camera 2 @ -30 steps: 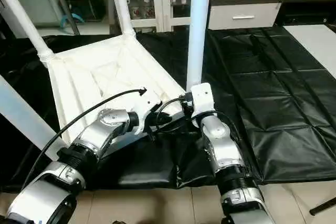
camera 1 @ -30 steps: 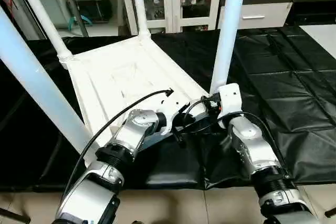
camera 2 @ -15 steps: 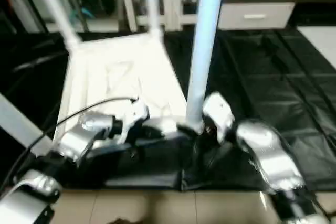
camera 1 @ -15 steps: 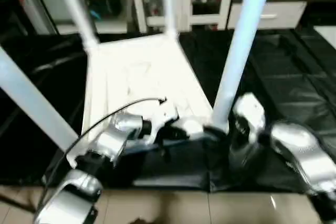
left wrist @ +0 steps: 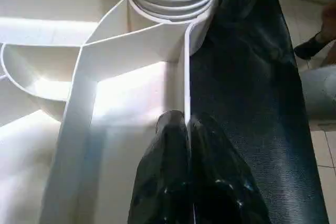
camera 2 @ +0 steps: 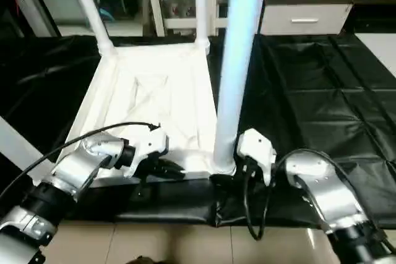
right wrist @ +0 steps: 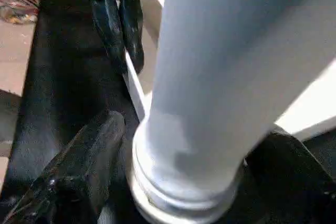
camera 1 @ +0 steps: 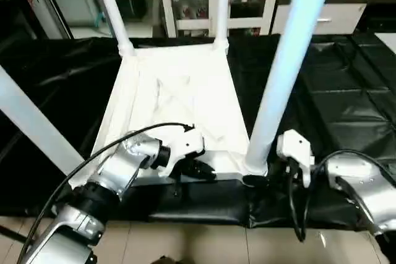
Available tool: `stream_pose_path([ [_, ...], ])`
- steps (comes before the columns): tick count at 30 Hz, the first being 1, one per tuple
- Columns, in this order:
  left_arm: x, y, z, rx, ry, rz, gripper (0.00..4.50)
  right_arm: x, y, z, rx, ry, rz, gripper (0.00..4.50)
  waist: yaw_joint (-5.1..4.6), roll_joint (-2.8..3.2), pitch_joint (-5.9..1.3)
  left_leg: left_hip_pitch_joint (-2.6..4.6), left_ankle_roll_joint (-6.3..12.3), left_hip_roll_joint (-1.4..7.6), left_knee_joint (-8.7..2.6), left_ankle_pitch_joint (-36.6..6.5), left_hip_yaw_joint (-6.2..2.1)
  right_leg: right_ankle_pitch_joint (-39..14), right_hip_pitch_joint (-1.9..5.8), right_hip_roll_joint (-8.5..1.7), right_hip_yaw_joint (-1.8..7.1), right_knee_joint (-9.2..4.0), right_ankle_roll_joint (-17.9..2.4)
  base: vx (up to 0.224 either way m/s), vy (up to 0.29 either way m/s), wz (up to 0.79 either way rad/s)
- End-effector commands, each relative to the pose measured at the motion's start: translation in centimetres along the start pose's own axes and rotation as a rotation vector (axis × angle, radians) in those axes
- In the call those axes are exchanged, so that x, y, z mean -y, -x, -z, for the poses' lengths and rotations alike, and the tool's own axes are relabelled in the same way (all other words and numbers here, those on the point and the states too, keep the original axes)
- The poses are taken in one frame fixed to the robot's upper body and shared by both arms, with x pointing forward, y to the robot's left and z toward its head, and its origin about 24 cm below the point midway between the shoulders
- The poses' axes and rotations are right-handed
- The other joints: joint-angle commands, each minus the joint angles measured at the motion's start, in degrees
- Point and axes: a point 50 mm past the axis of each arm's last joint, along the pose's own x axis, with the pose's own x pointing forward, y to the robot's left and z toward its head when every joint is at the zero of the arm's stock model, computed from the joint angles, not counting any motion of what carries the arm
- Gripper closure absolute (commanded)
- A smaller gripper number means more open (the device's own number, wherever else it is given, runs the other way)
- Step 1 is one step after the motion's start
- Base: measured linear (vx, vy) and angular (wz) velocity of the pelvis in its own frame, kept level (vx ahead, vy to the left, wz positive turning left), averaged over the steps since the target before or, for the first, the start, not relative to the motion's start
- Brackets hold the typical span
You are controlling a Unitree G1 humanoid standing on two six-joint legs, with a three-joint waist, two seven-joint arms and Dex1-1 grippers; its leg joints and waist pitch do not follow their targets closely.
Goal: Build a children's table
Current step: Rotate leg to tighten
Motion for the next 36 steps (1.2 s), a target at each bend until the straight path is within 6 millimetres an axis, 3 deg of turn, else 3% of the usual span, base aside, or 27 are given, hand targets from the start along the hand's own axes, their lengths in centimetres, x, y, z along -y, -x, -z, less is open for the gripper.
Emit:
stream_pose_path([
  [1,0.7,-0.6,0.0,-0.023,-0.016,0.058,4.5,0.1,-0.2,-0.4,0.003,0.012,-0.024,1.02,-0.26,-1.2,-3.28,1.68,4.25,3.02,-4.4,-14.6,-1.35,-7.22,1.94,-1.47,1.11,-3.72,-13.6,0.0,0.0,0.0],
  [9,0.7,-0.7,-0.1,-0.02,-0.008,0.053,4.5,0.2,-0.3,-0.3,0.018,-0.011,-0.033,1.7,-0.18,-1.22,-3.33,1.64,4.9,2.94,-4.2,-13.18,-1.29,-6.5,2.02,-1.46,1.06,-3.63,-13.86,0.0,0.0,0.0],
  [22,0.8,-0.5,0.1,-0.028,0.007,0.052,4.5,0.0,-0.3,0.3,0.004,-0.032,-0.063,1.88,-0.16,-1.21,-3.42,1.62,5.39,2.9,-4.03,-12.16,-1.29,-5.55,2.12,-1.39,1.0,-3.44,-14.26,0.0,0.0,0.0],
  [25,0.2,-0.8,-0.1,0.005,0.026,-0.016,4.5,1.3,-0.9,0.6,0.008,-0.068,0.117,1.88,-0.36,-1.04,-3.42,1.61,5.16,2.84,-4.02,-12.52,-1.25,-5.57,2.03,-1.36,0.98,-3.48,-14.45,0.0,0.0,0.0],
  [27,-0.2,-1.0,-0.3,0.03,0.039,-0.058,4.5,2.2,-1.3,0.8,0.008,-0.11,0.233,1.88,-1.08,-1.11,-3.12,1.38,3.31,2.5,-4.41,-15.07,-1.37,-9.2,2.06,-1.28,0.84,-3.8,-13.9,0.0,0.0,0.0],
  [30,-1.3,-1.9,-1.1,0.08,0.06,-0.149,4.5,3.0,-2.6,1.0,0.035,-0.211,0.393,1.88,-2.26,-1.11,-2.95,1.69,0.42,2.4,-4.87,-20.22,-1.61,-15.68,1.83,-1.33,0.86,-4.46,-11.91,0.0,0.0,0.0],
  [34,-2.2,-2.7,-1.6,0.088,0.072,-0.225,4.5,3.1,-4.4,1.3,0.034,-0.272,0.523,1.89,-3.41,-1.4,-2.89,1.49,-0.08,2.15,-4.94,-21.29,-1.63,-17.17,1.6,-1.31,0.84,-4.84,-10.69,0.0,0.0,0.0],
  [36,-2.8,-3.3,-2.0,0.098,0.085,-0.283,4.5,3.4,-5.5,1.4,0.021,-0.284,0.635,1.89,-3.58,-1.35,-2.84,1.72,-0.63,2.14,-4.96,-22.03,-1.69,-19.02,1.37,-1.33,0.79,-5.11,-10.08,0.0,0.0,0.0],
])
